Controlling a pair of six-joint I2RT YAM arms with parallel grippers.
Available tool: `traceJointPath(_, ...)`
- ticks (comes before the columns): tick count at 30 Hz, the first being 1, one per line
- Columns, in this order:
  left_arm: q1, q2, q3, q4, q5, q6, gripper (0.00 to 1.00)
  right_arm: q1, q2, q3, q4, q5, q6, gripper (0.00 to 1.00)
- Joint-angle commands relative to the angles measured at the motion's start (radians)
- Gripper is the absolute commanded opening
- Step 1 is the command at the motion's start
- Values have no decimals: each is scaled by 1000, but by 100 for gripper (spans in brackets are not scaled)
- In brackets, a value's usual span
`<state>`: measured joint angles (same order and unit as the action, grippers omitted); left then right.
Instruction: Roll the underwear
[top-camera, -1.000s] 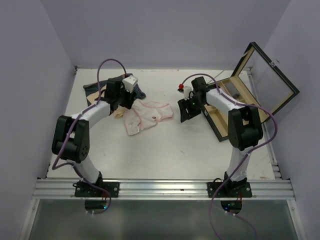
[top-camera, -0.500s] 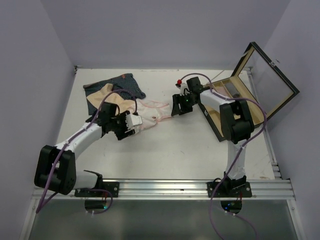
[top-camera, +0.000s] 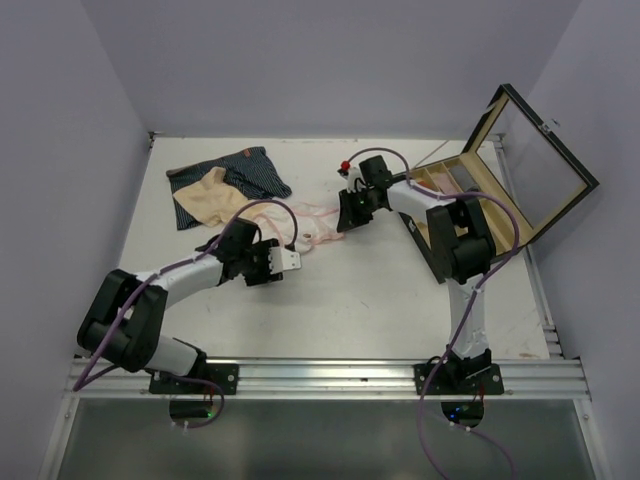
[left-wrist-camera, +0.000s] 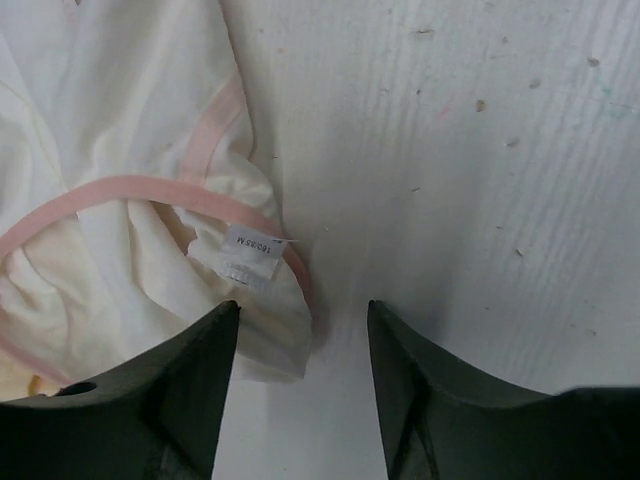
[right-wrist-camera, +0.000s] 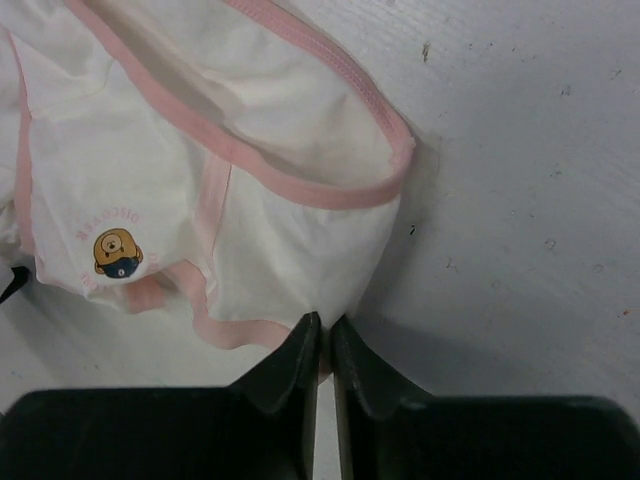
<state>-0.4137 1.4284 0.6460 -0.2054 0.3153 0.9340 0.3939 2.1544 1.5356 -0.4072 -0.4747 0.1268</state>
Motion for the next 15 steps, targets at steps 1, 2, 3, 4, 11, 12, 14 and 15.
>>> traceJointPath(1, -4, 46, 0, 113, -47, 5, 54, -4, -31, -8, 18, 11, -1, 11)
traceJointPath(2, -5, 55, 7, 116, -50, -1, 48, -4, -39, -11, 16, 7, -4, 7)
traceJointPath(3, -7, 61, 12, 124, -58, -7, 44, -4, -57, -14, 10, -2, -7, 3)
traceJointPath(4, -7, 75, 17, 120, -56, -12, 40, -4, -65, -20, 5, -7, -15, 0)
traceJointPath(11, -7, 86, 145, -156, 89, 28, 6, -6, -195, -71, -64, -82, -65, 0)
traceJointPath(12, -7, 81, 177, -331, 181, 55, 0, -6, -215, -81, -96, -88, -76, 0)
traceJointPath(14, -7, 67, 281, -507, 281, 118, 0, -6, -279, -97, -128, -111, -108, 0)
traceJointPath(15, -7, 61, 315, -649, 374, 129, 0, -6, -303, -109, -155, -119, -121, 0)
